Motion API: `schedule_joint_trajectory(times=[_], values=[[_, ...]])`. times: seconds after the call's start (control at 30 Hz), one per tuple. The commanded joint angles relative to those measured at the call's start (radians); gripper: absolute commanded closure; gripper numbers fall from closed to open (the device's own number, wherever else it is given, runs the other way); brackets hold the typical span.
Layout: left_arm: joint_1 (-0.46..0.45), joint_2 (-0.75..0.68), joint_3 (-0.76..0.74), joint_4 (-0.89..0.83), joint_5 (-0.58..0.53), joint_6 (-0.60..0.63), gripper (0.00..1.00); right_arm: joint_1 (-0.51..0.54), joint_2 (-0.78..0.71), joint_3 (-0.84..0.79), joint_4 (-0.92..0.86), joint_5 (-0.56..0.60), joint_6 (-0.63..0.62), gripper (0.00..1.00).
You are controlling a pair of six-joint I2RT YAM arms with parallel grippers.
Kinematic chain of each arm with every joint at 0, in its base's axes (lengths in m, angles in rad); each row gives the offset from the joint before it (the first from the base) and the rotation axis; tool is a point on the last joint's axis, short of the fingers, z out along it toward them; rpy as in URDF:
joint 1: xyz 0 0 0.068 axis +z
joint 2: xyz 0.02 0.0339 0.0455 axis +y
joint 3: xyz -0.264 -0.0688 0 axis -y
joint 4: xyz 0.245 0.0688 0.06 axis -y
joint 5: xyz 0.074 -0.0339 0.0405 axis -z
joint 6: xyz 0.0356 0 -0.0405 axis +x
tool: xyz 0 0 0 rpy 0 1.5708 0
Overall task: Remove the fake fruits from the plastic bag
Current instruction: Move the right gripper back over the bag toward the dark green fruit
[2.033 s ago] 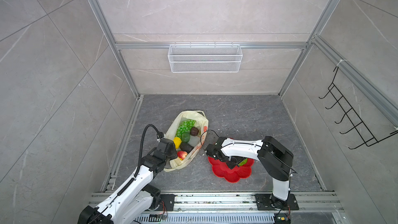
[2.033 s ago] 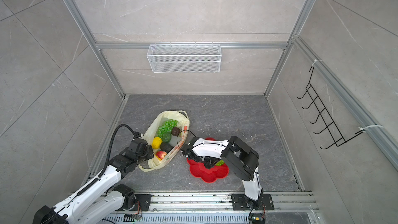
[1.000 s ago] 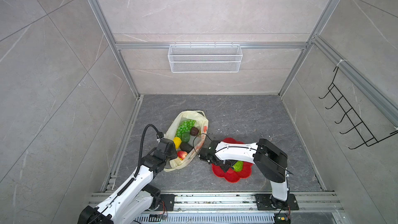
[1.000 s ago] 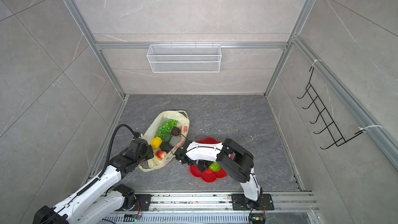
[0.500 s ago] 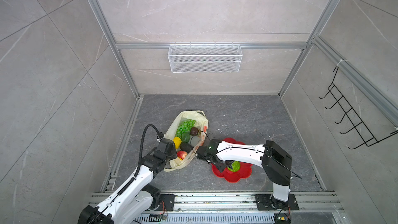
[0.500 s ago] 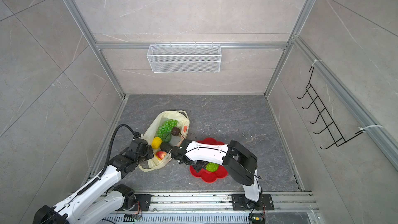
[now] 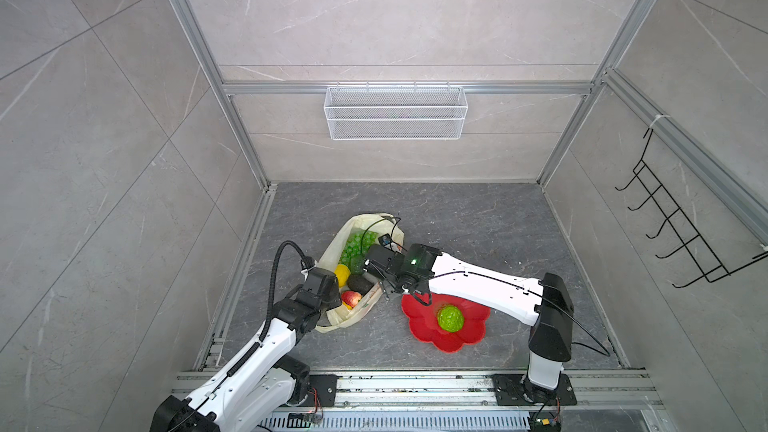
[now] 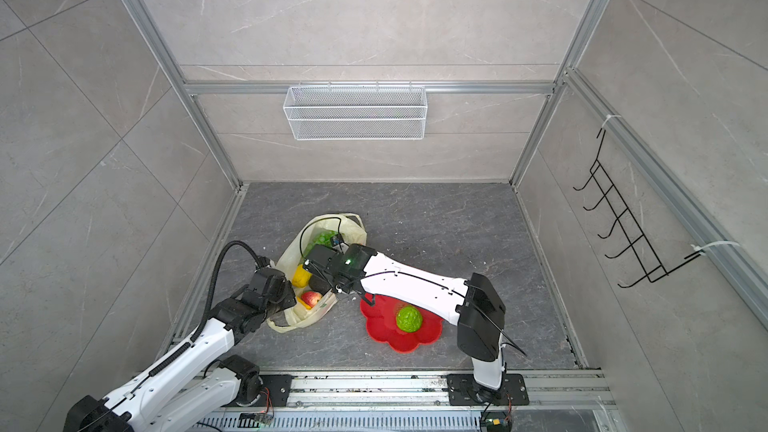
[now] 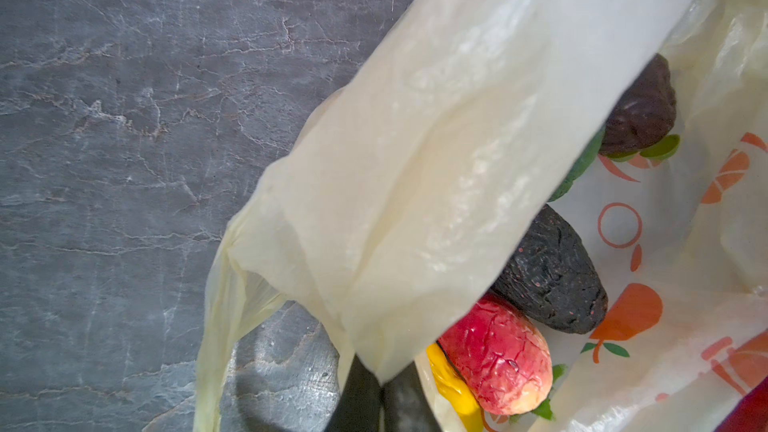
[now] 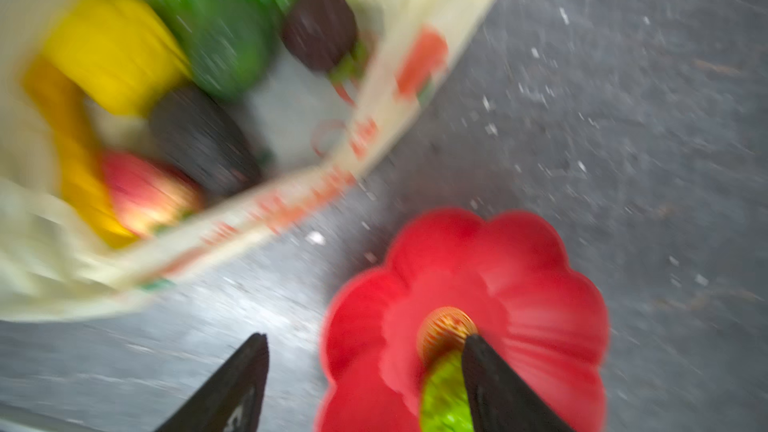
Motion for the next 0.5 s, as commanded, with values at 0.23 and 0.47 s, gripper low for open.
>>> schedule_joint_trajectory(times=[0.23, 0.47], values=[[0.002, -0.027, 0.011, -0.017, -0.017, -0.015, 1.0, -0.059, 0.148, 0.105, 0.287, -0.16, 0.092, 0.28], [0.002, -0.038, 0.005, -0.012, -0.024, -0.014, 1.0, -0.094, 0.289, 0.195, 0.287, -0.223, 0.121, 0.29]])
